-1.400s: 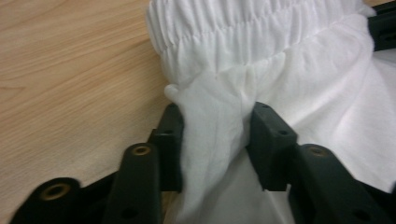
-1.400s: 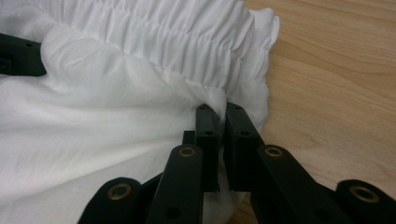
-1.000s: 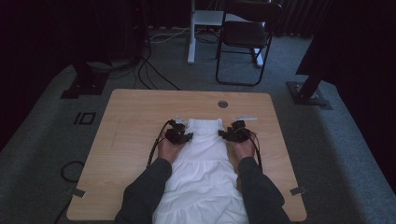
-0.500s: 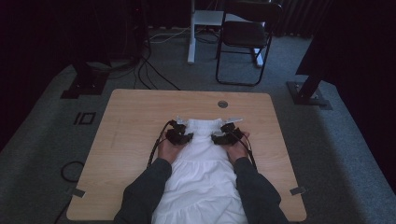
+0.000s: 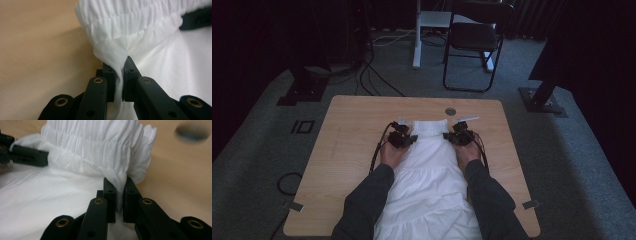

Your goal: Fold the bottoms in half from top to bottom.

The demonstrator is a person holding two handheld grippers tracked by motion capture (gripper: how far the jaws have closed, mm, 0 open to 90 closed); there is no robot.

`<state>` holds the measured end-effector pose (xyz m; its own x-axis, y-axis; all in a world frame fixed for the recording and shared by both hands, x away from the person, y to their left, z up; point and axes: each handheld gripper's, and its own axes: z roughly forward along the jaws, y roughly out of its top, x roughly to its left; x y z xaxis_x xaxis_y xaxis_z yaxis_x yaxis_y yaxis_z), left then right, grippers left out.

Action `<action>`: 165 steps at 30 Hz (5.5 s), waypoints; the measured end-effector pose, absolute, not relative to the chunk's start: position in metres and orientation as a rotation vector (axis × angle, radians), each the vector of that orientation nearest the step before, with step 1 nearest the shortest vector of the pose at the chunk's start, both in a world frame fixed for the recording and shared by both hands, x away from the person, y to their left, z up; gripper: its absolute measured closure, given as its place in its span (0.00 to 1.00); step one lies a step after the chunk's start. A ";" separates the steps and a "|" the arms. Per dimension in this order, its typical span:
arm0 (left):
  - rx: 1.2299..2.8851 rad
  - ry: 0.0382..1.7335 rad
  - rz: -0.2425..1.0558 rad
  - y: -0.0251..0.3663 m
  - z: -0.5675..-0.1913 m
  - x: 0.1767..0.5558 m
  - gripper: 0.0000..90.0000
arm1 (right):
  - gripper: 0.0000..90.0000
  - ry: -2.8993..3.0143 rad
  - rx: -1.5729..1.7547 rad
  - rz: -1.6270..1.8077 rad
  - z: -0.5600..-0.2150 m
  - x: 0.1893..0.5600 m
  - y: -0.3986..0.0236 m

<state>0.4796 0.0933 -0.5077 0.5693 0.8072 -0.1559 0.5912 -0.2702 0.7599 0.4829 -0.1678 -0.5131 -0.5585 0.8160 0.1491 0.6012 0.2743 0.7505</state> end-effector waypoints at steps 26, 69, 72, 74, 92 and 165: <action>1.963 0.728 0.435 0.130 -0.423 0.359 0.93 | 0.93 2.268 0.987 1.413 -0.436 0.381 -0.177; 2.262 0.977 0.460 0.101 -0.538 0.465 0.92 | 0.90 2.416 1.138 1.036 -0.547 0.474 -0.152; 2.278 1.013 0.488 0.096 -0.536 0.480 0.92 | 0.89 2.403 1.196 1.029 -0.545 0.494 -0.150; 2.269 1.052 0.494 0.093 -0.535 0.486 0.92 | 0.89 2.383 1.231 1.033 -0.546 0.501 -0.149; 2.171 1.076 0.434 0.104 -0.525 0.490 0.93 | 0.91 2.336 1.214 1.076 -0.533 0.499 -0.150; 2.243 0.987 0.459 0.116 -0.541 0.449 0.94 | 0.92 2.448 1.230 1.147 -0.550 0.467 -0.146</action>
